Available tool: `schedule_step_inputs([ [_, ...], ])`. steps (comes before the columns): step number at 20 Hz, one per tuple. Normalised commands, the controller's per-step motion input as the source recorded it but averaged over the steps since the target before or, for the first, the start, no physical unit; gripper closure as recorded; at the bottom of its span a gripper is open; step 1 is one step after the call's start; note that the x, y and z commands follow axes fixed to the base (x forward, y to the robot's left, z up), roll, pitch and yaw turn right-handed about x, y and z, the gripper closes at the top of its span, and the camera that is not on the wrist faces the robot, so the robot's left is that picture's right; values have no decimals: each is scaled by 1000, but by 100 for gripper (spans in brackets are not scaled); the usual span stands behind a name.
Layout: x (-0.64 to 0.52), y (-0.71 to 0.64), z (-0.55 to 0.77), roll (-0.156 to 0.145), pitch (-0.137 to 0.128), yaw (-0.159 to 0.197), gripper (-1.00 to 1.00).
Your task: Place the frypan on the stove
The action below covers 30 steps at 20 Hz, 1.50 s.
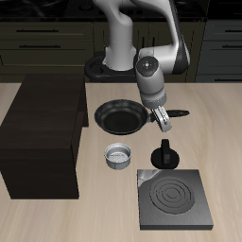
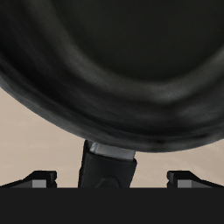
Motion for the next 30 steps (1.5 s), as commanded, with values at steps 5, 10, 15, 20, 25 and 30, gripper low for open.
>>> schedule_step_inputs([
  [5,9,6,96,18,-39,-10,100],
  [10,7,-23,96,-1,-27,5,100],
  [15,49,-34,169,-10,-49,61,100],
  [20,28,-7,140,-2,-19,44,100],
  [25,86,86,202,1,-35,96,100],
  [30,101,112,188,9,-24,79,100],
])
